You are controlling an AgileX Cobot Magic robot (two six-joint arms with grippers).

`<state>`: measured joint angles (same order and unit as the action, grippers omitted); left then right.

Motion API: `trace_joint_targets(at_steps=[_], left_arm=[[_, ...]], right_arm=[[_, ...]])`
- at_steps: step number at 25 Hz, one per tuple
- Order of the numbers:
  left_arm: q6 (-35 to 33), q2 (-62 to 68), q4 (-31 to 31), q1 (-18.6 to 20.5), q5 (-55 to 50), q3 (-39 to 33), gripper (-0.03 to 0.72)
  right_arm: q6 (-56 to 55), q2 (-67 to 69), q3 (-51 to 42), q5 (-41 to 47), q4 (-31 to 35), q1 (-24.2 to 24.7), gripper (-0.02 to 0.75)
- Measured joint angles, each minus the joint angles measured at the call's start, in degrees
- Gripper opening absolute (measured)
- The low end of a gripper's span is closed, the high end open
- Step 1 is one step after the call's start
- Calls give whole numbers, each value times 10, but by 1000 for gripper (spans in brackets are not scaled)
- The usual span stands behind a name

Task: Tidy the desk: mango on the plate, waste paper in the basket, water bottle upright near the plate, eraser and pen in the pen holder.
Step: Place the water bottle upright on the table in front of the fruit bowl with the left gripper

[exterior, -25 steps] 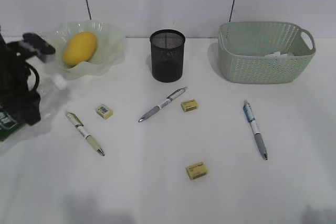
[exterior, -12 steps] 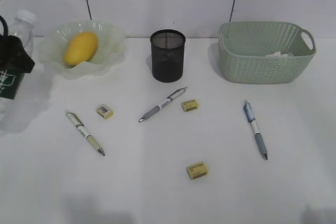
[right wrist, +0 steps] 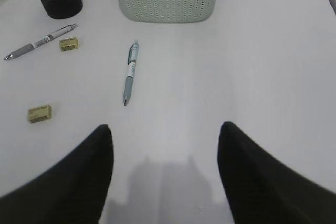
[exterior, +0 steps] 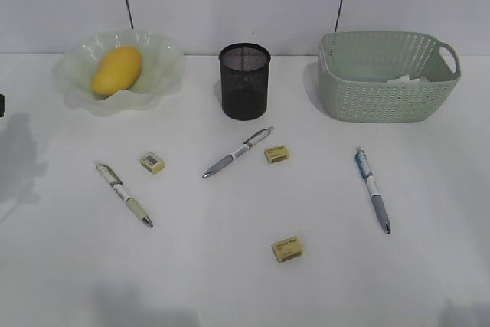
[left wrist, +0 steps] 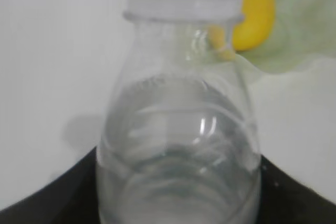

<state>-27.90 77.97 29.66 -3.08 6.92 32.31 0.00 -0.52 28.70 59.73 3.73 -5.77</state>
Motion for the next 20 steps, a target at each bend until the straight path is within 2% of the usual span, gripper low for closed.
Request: trace_joint_targets(at_steps=[5,8,14,20], left_arm=[[27,26,4,-4,83,-13,496],[39,56,1,-24,144,-13,496],[121,145,-68,-75,279,-13,496],[160,219,-111,-79,368,-13,496]], right_arm=[[0,0,0,0,0,0,496],[0,0,0,0,0,0,496],[0,0,0,-1,0,0,496],[0,0,0,0,0,0,496]])
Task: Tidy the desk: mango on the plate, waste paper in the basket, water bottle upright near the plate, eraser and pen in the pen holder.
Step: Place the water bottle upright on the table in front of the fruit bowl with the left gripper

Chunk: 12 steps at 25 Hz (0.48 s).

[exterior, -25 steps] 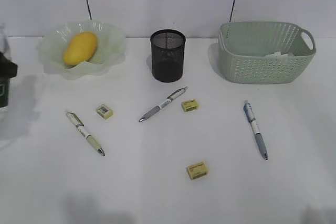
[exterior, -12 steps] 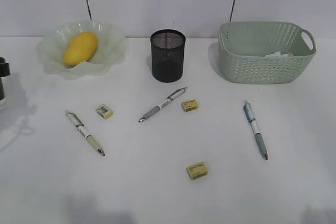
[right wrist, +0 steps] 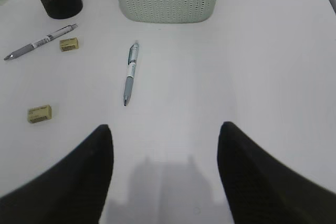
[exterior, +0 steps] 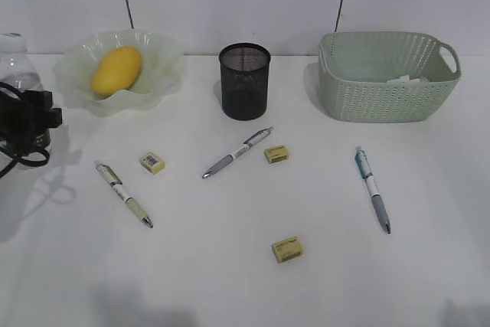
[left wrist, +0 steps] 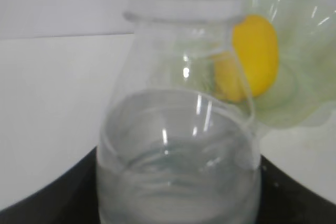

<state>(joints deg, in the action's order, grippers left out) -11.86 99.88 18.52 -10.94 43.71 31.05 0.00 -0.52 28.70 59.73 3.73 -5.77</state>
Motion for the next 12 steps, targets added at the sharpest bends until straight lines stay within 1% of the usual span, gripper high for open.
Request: trace_joint_targets(at_steps=[4,12], left_arm=[[10,29,-31,0,65,0,496],[70,101,-36,0,164,0,496]], right_arm=[[0,0,0,0,0,0,496],[0,0,0,0,0,0,496]])
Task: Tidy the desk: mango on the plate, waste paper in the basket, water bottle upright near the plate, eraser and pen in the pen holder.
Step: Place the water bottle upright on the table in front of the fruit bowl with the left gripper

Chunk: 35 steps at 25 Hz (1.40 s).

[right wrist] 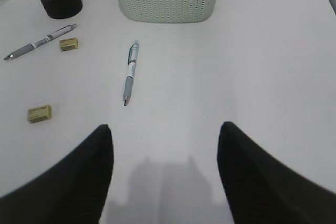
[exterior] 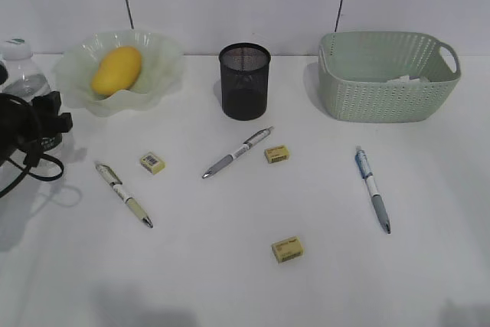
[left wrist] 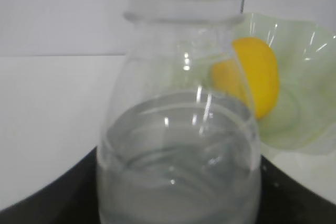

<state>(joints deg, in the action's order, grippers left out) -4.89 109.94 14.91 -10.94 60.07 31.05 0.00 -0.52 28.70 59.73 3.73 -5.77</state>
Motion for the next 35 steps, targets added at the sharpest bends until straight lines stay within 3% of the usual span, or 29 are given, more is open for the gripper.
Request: trace_joint_targets(at_steps=[15,28,35], left_arm=[[12,78,-8,0,127,1,496],[24,79,-10,0,137,-13,529],[49,86,-9,0,100,-18,592]], right_arm=[[0,0,0,0,0,0,495],[0,0,0,0,0,0,495],[0,0,0,-1,0,0,495]])
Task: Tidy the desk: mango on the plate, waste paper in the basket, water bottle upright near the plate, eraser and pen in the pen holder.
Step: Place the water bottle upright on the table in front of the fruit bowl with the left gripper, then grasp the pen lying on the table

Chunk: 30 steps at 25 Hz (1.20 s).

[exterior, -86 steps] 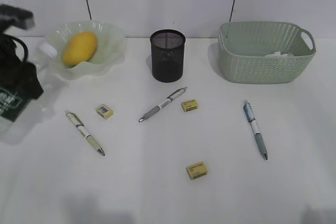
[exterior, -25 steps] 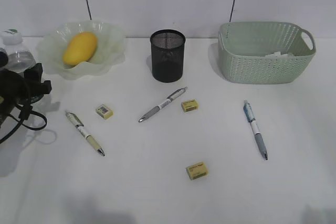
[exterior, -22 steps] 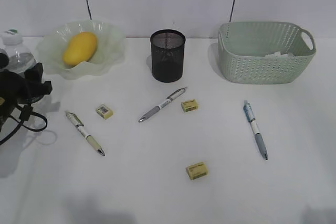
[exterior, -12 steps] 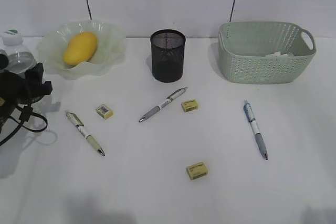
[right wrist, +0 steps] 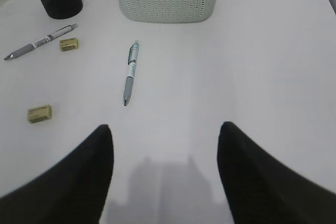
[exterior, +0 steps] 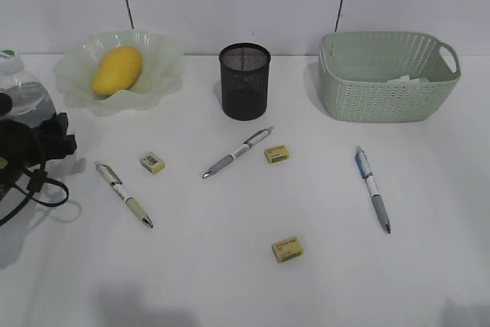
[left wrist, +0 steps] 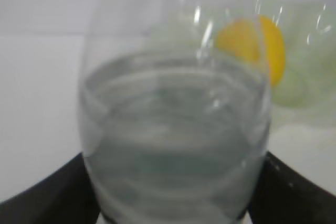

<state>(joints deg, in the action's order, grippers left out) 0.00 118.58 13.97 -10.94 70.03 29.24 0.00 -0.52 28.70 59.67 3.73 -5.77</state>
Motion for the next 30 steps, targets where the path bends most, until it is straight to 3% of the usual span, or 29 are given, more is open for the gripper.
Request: trace_joint_targets(at_steps=[9,23,26,30], left_arm=[[0,-7,-12,0,-5,-16,601],[0,-123,-38,-2,-9,-148,594],[0,-195,-40,-3,-61,-150,590],[0,-313,-47,-3,-232,-135,589]], right_arm=[[0,0,0,1,0,0,495],[0,0,0,1,0,0,495],[0,0,0,0,0,0,495],[0,0,0,0,0,0,495]])
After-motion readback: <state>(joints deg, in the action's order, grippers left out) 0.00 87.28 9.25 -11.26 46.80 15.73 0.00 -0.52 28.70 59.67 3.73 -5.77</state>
